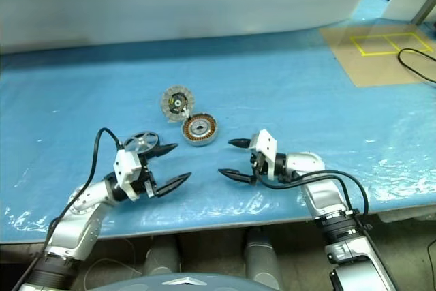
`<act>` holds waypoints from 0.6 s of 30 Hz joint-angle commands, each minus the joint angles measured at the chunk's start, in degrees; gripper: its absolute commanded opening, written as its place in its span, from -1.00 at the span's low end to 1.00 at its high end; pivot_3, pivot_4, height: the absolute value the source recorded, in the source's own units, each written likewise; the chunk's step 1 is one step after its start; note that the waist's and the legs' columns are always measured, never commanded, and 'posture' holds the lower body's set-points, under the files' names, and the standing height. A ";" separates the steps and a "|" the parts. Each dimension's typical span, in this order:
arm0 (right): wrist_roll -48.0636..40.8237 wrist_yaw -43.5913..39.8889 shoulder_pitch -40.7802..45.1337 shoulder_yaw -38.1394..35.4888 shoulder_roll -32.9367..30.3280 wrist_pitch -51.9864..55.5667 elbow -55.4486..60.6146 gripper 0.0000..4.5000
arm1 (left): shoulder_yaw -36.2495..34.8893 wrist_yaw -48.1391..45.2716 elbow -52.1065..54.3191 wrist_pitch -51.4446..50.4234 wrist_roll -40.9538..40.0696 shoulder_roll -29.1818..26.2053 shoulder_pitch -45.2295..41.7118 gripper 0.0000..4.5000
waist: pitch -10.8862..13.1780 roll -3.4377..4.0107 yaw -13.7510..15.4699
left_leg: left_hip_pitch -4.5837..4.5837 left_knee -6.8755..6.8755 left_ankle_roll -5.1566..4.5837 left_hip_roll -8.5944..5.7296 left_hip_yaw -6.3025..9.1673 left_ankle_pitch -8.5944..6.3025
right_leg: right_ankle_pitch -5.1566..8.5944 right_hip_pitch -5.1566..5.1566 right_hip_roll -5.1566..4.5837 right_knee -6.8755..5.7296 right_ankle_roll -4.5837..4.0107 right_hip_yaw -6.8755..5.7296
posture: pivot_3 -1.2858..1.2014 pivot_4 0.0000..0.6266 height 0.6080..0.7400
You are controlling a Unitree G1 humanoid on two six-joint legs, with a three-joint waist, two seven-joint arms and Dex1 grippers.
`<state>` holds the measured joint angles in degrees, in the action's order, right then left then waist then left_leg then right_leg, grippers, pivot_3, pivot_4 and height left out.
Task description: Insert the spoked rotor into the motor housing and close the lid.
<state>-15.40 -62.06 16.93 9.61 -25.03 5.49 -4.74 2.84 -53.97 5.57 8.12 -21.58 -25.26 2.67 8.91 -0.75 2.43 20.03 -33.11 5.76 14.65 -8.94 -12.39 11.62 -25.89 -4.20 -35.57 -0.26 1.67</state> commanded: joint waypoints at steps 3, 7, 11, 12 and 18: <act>-1.93 0.82 1.31 -1.27 0.33 0.35 3.16 0.99 | -0.94 0.83 4.95 -1.26 -1.03 -0.79 1.16 1.00 | 0.00 0.00 0.00 | 0.01 0.00 0.04 0.00 0.00 0.02 | 0.00 0.00 0.00 0.01 0.00 -0.01 | 0.03 -0.52 1.00; -2.01 0.88 1.05 -1.10 0.29 0.54 3.67 0.99 | -1.25 1.99 6.34 -2.15 -0.97 -0.69 1.14 1.00 | 0.00 0.00 0.00 | 0.01 0.00 0.06 0.00 0.00 0.04 | 0.00 0.00 0.00 0.01 0.00 0.00 | 0.03 -0.52 1.00; -1.91 0.90 0.96 -0.78 0.45 0.70 3.86 0.99 | -1.48 2.54 7.18 -2.86 -1.11 -0.90 1.12 1.00 | 0.00 0.00 -0.05 | 0.00 0.00 0.07 0.00 0.00 0.04 | 0.00 0.00 0.00 0.01 0.00 0.00 | 0.03 -0.52 1.00; -1.90 0.90 0.88 -0.73 0.46 0.75 3.98 0.99 | -1.57 2.60 7.37 -2.97 -1.12 -0.95 1.21 1.00 | 0.00 0.00 -0.04 | 0.00 0.00 0.07 0.00 0.00 0.04 | 0.00 0.00 0.01 0.01 0.00 0.00 | 0.03 -0.52 1.00; -1.82 0.91 0.79 -0.58 0.64 0.86 4.07 0.99 | -1.82 2.73 7.86 -3.59 -1.11 -1.16 1.47 1.00 | 0.00 0.00 -0.01 | 0.01 0.00 0.08 0.00 0.00 0.04 | 0.00 0.00 0.00 0.01 0.00 0.00 | 0.03 -0.52 1.00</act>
<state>-15.95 -61.11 17.48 9.41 -24.63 6.61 -3.51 2.23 -51.50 11.21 4.40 -21.60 -25.99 3.90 8.91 -0.75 2.42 20.04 -33.11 5.84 14.65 -8.94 -12.35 11.62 -25.89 -4.20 -35.56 -0.26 1.67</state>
